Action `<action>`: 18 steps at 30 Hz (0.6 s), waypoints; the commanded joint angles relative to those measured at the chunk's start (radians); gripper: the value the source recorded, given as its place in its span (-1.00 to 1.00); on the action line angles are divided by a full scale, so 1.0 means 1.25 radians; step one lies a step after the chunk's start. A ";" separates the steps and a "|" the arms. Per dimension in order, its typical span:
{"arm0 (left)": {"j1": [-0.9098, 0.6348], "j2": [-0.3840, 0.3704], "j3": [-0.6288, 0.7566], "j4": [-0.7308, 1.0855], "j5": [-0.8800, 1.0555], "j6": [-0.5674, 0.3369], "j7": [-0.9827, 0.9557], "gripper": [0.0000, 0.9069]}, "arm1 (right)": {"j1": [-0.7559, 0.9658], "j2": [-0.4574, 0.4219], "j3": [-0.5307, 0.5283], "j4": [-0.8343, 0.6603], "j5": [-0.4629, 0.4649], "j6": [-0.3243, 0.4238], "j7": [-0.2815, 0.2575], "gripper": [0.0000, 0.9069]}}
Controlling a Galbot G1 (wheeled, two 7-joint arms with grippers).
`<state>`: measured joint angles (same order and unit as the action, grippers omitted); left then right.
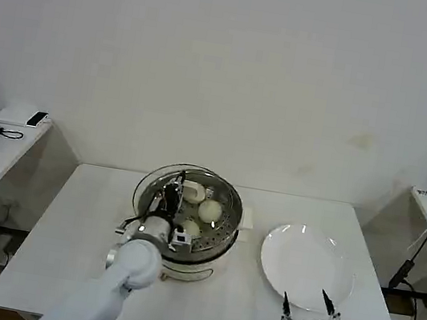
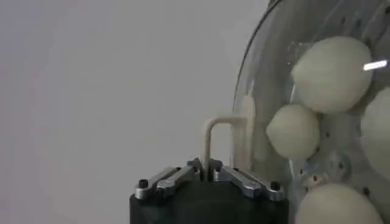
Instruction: Take steamed baozi put them in steamer then cover it.
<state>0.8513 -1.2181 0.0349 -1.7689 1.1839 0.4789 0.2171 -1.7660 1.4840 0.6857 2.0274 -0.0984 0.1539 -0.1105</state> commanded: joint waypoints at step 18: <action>0.009 -0.014 0.027 -0.006 0.018 0.003 0.022 -1.00 | 0.004 0.004 -0.018 -0.008 -0.005 -0.001 0.000 1.00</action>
<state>0.8601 -1.2341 0.0662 -1.7711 1.2058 0.4810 0.2390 -1.7614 1.4877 0.6676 2.0189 -0.1029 0.1544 -0.1100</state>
